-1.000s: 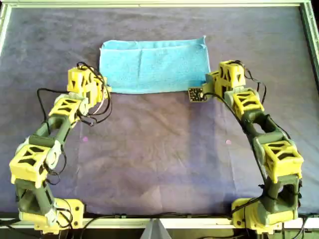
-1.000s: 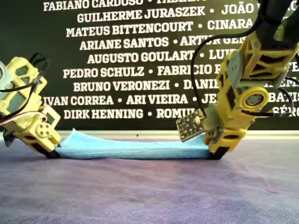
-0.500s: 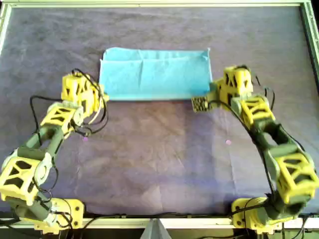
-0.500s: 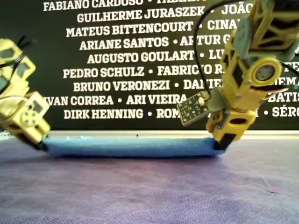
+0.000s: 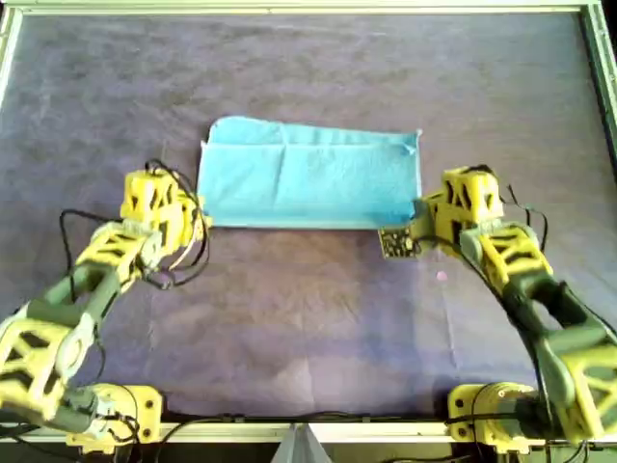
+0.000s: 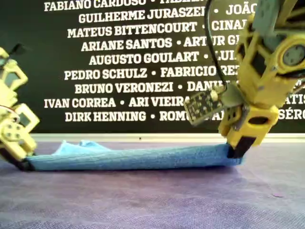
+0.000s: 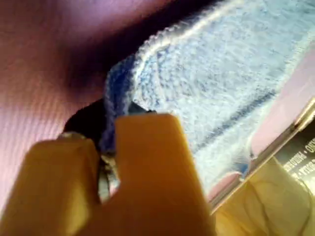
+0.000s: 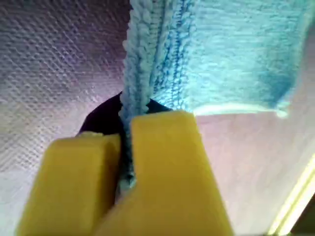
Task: Fold a cloth
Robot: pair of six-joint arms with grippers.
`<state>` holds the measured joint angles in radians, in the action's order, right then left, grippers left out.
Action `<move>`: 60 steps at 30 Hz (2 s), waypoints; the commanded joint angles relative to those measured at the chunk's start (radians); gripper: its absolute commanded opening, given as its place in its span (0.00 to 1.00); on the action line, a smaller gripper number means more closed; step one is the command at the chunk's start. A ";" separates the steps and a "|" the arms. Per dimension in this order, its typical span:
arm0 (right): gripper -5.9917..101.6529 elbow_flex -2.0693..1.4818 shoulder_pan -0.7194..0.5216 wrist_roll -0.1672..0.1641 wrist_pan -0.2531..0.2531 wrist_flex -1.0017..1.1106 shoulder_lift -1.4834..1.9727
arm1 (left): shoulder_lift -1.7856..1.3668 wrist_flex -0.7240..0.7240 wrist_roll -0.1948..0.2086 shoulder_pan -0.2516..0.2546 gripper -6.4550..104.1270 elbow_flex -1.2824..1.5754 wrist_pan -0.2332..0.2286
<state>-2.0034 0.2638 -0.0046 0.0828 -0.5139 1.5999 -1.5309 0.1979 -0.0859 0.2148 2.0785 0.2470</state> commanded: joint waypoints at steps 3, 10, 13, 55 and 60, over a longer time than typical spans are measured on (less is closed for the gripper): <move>0.04 -0.032 0.063 0.008 -0.006 0.000 0.158 | -0.235 -0.002 -0.006 -0.003 0.05 0.103 -0.006; 0.04 -0.107 0.126 0.009 -0.008 0.000 0.166 | -0.364 -0.002 -0.006 -0.003 0.05 0.272 -0.006; 0.04 -0.140 0.114 0.006 -0.008 0.000 0.166 | -0.410 -0.002 -0.006 -0.003 0.05 0.327 -0.006; 0.67 -0.865 0.011 -0.008 -0.026 -0.005 1.098 | -1.479 0.000 -0.006 -0.242 0.56 0.943 -0.028; 0.67 -0.864 0.029 -0.060 -0.023 -0.018 1.068 | -1.462 0.000 -0.006 -0.298 0.56 0.943 -0.026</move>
<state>-2.9023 0.2838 -0.0261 0.0598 -0.5200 2.6676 -2.9897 0.1994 -0.0859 -0.0476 3.0388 0.2240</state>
